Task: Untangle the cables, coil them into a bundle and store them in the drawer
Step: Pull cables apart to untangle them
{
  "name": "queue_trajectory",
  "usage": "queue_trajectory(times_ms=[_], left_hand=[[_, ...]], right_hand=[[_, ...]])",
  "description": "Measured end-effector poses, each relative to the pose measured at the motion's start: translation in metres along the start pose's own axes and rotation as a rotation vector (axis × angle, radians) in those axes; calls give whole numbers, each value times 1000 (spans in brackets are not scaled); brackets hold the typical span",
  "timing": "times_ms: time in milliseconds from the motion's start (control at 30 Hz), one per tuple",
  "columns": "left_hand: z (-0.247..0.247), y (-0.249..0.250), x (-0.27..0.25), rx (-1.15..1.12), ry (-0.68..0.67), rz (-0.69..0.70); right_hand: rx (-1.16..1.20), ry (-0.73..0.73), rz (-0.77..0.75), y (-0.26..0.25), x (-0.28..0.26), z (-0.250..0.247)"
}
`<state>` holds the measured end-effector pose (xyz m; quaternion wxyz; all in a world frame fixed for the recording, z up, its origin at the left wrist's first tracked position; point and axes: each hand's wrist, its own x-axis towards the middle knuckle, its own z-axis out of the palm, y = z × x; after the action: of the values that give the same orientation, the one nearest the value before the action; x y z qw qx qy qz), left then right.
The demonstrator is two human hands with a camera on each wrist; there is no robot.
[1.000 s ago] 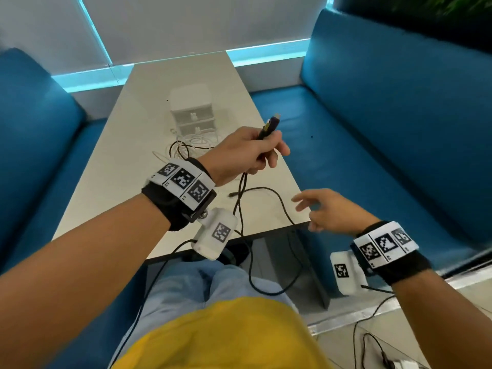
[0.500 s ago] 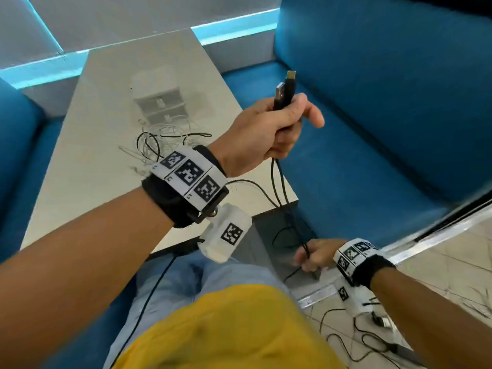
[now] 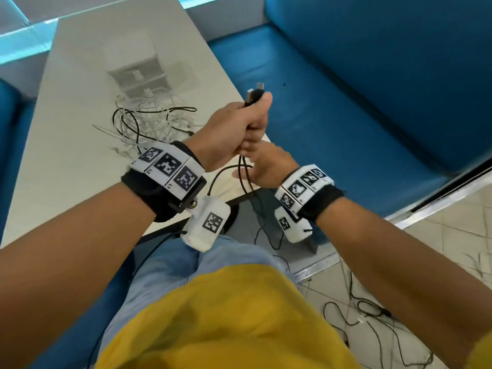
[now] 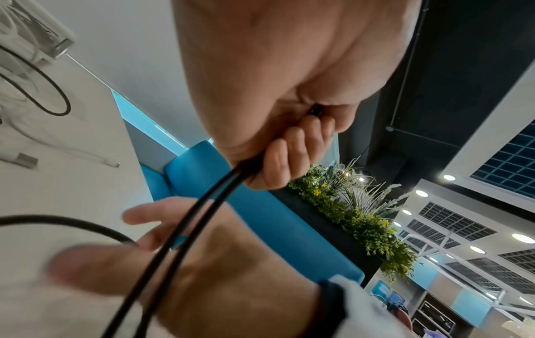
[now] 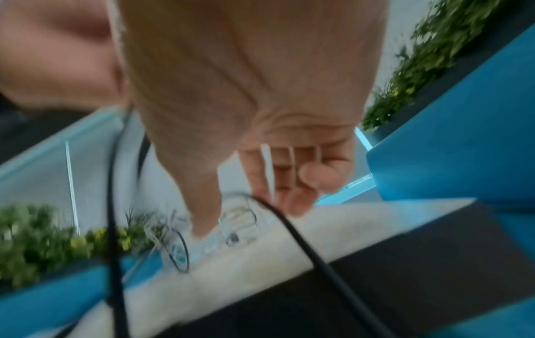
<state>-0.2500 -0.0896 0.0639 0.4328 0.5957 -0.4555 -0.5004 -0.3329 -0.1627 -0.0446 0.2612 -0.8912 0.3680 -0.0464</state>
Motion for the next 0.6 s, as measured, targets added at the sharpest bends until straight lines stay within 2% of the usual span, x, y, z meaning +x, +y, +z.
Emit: queue_trajectory(times_ms=[67,167,300,367,433,500,600], left_hand=[[1,1,-2,1,3,0],[2,2,-6,25,2,22],[6,-4,-11,147,-91,86],[10,-7,-13,186,-155,99],[16,-9,-12,184,-184,102],[23,-10,-9,181,-174,133],[29,-11,-7,223,-135,194]], right_hand=[[-120,-47,32,-3,10,11],[-76,28,71,5,8,15],[289,117,200,57,-23,-5],[384,180,319,91,-44,-7],[474,144,432,112,-64,-4],[561,43,535,121,-75,-2],[568,78,534,110,-71,-12]])
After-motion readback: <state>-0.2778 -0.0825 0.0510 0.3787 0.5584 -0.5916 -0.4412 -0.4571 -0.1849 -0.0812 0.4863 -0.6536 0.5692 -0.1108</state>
